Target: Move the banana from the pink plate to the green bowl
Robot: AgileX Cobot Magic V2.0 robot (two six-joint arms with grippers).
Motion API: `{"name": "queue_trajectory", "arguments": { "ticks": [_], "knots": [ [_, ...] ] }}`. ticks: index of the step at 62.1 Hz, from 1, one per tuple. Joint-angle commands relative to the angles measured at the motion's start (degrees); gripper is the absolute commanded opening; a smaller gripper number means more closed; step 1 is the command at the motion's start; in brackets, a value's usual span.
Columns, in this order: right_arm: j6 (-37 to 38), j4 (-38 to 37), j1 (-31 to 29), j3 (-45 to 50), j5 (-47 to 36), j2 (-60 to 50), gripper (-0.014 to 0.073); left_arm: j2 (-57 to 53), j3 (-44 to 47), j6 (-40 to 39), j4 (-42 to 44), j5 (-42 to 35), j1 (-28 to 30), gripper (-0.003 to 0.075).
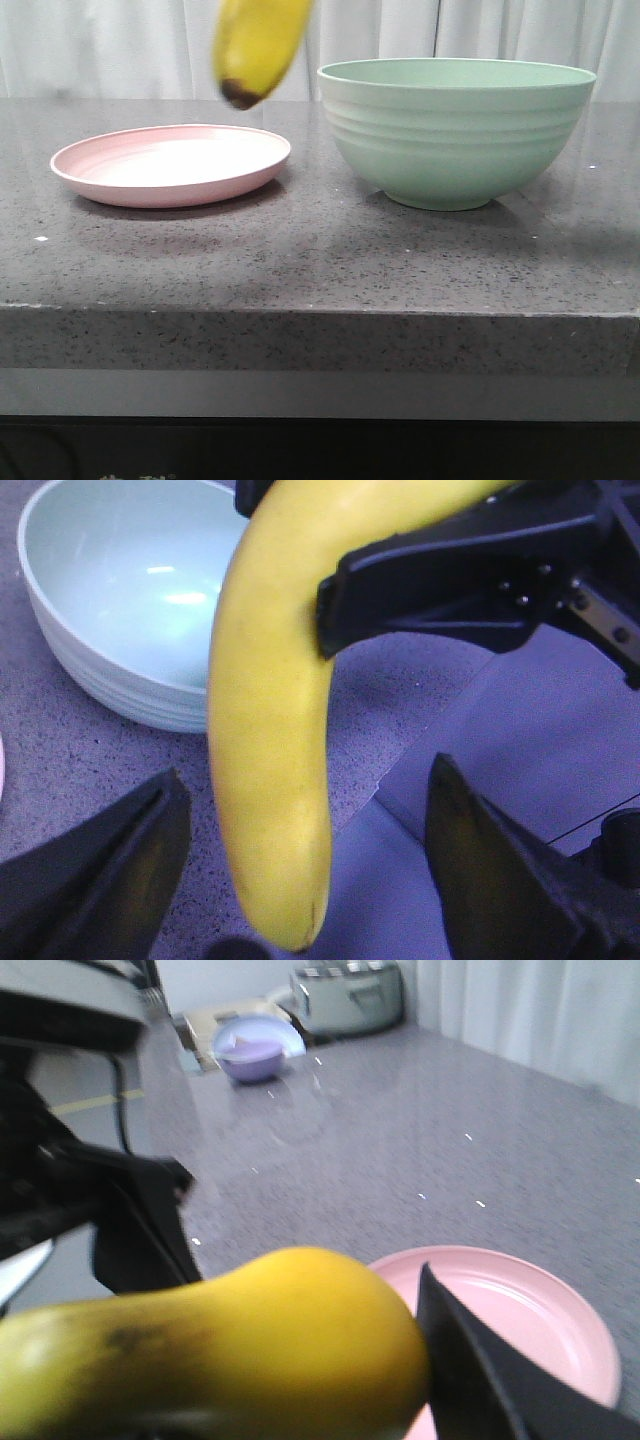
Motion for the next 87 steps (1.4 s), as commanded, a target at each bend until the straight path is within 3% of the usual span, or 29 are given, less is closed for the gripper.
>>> {"name": "queue_trajectory", "arguments": {
  "ticks": [1,10,21,43,63,67,79,87],
  "knots": [
    [10.62,-7.41,-1.91,-5.72,0.33,-3.52,0.0202,-2.95,-2.44,-0.35,-1.98,-0.74,-0.24,0.0482],
    [30.98,-25.98,-5.29,-13.46,0.80,-3.56,0.0202,-4.25,-2.49,-0.35,-1.98,-0.74,-0.24,0.0482],
    [42.95,-39.00,-8.17,-18.78,-1.24,-2.97,0.0202,-4.29,-2.49,-0.35,-2.08,-0.74,-0.24,0.0482],
    [54.31,-36.54,-11.94,-21.52,-5.68,5.21,0.0203,-4.29,-2.49,-0.35,-2.08,-0.74,-0.24,0.0482],
    [54.94,-30.37,-12.64,-25.66,-4.47,15.72,0.0210,-4.29,-2.49,-0.35,-2.08,-0.84,-0.24,0.0482],
    [54.94,-30.37,-12.64,-25.66,-4.53,16.83,0.0251,-4.29,-2.49,-0.35,-2.08,-0.84,-0.24,0.0482],
    [54.89,-31.16,-12.64,-25.66,-5.94,17.91,0.0501,-4.29,-2.49,-0.35,-2.08,-0.84,-0.24,0.0482],
    [54.89,-34.46,-12.64,-26.60,-6.57,17.91,0.0550,-4.29,-2.49,-0.35,-2.08,-0.84,-0.24,0.0482]
  ]
}}
